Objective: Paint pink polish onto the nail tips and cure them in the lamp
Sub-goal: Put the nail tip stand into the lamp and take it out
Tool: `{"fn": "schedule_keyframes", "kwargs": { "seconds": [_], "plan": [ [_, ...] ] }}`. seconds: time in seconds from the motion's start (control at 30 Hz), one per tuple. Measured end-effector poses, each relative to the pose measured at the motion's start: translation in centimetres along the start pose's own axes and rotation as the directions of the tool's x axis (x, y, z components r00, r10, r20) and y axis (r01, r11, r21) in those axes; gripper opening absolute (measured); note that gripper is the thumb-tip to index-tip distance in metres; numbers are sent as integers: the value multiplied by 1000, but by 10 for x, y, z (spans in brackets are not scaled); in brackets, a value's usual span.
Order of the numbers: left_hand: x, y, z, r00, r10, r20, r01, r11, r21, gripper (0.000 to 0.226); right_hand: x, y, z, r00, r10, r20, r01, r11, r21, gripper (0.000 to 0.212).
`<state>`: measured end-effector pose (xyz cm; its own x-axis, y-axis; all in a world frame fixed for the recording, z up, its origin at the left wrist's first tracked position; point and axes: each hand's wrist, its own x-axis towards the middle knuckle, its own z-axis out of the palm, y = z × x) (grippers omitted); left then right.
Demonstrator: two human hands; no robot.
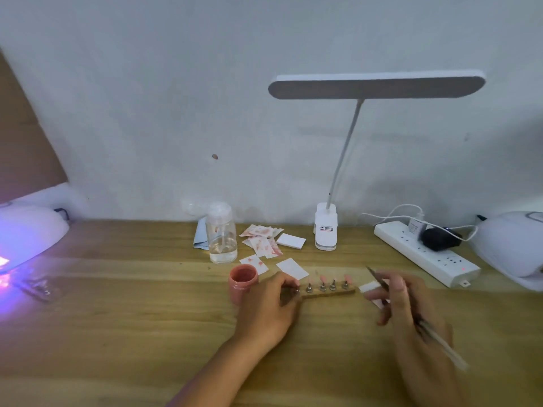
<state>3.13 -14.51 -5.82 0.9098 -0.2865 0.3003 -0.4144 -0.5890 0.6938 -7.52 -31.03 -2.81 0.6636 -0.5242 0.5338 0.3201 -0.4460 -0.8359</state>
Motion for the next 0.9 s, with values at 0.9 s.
{"fn": "schedule_keyframes", "kwargs": {
  "seconds": [0.9],
  "plan": [
    [-16,-8,-9,977,207,52,-211,973,94,38,-1,16,4,935,-51,351,274,733,-622,57]
  ]
}}
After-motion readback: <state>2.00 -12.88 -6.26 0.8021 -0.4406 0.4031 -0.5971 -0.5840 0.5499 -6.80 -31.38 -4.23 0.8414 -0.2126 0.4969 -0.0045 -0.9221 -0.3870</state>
